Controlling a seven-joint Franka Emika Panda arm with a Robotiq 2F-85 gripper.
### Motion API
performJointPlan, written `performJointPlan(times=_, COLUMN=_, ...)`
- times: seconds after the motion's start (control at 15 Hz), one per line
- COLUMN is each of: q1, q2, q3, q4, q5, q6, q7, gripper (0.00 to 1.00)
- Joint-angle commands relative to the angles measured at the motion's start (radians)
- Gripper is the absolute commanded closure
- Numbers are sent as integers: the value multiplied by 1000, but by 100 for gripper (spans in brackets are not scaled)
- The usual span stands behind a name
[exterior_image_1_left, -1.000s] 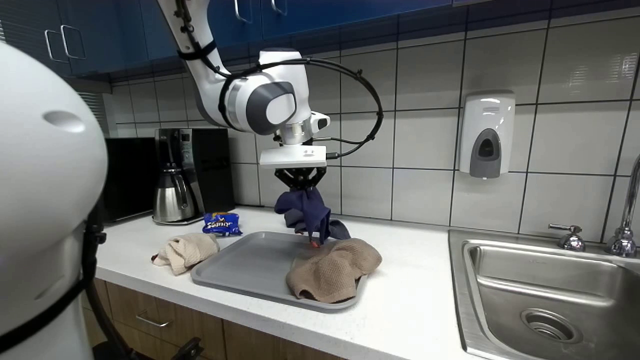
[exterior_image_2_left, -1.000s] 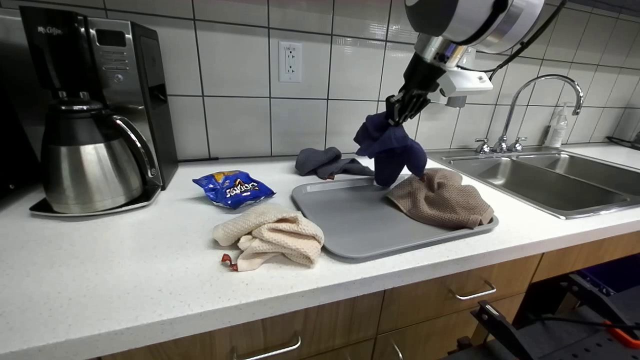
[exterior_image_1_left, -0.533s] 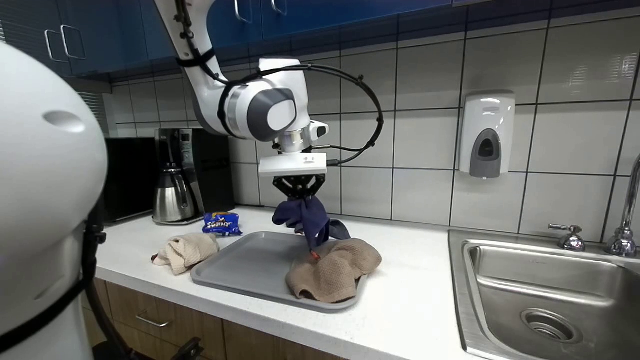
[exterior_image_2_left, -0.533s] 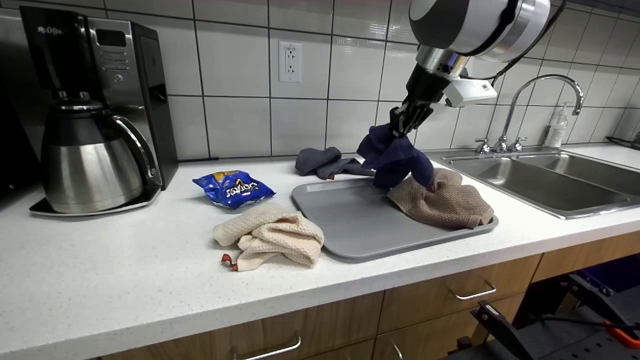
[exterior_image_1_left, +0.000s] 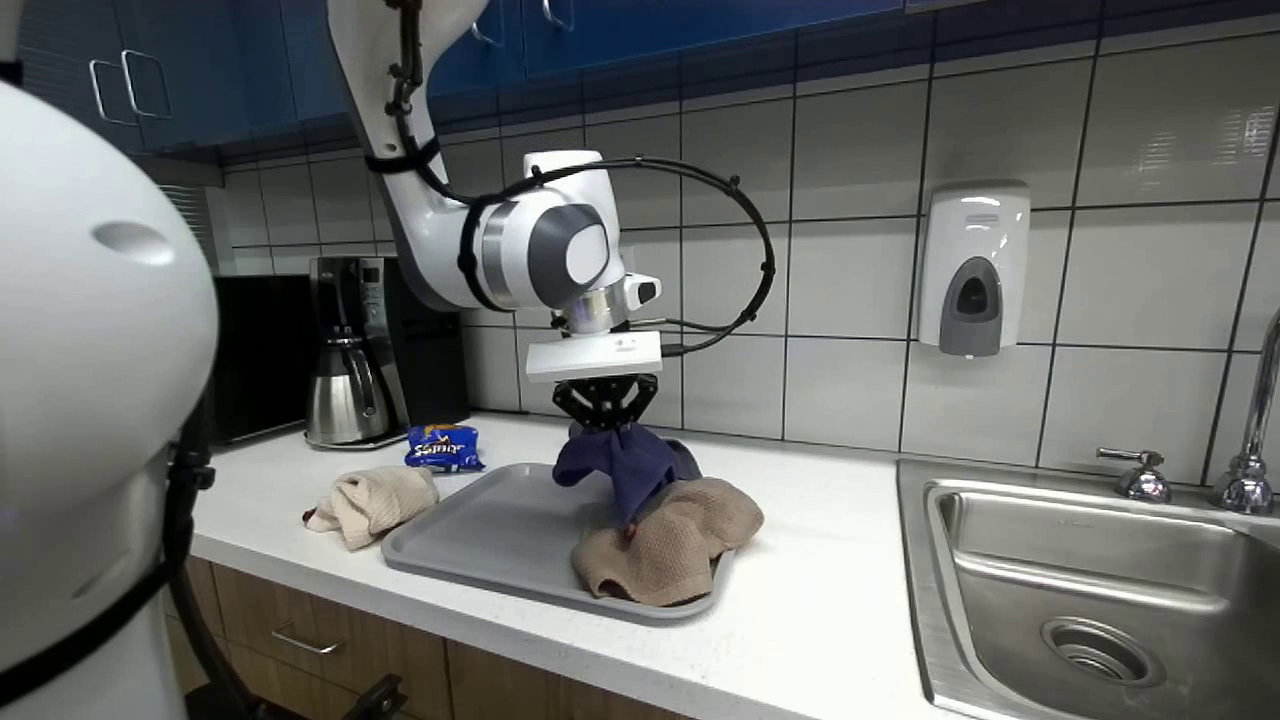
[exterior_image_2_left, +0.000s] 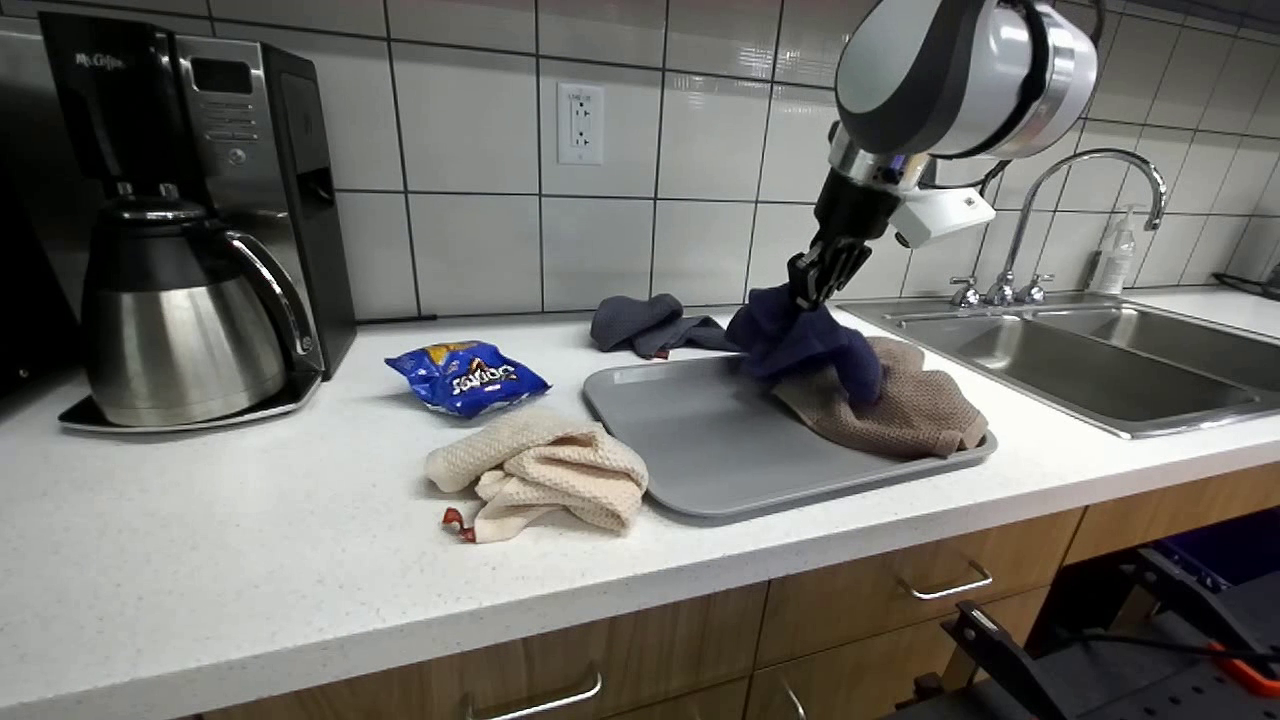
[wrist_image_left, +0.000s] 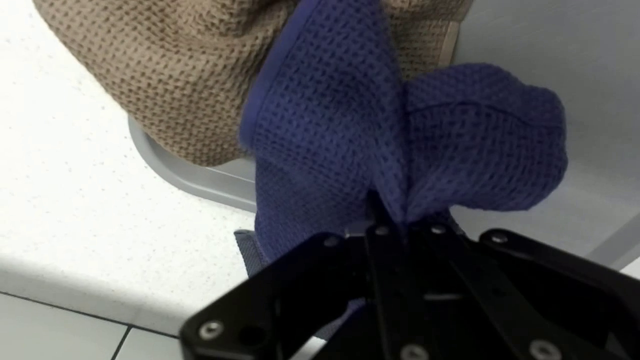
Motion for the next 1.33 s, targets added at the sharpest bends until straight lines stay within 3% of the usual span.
performJointPlan(times=0.0, q1=23, q2=28, q3=-30, q4=28, q5=-92, q6=-19, q7=90, gripper=98)
performJointPlan(times=0.6, q1=52, q2=100, q3=-51, q4=82, q5=-173, q6=-50, q7=174, gripper=98)
performJointPlan(times=1.27, q1=68, q2=167, q3=-59, q4=147, q5=-186, q6=-142, q7=205, gripper=98)
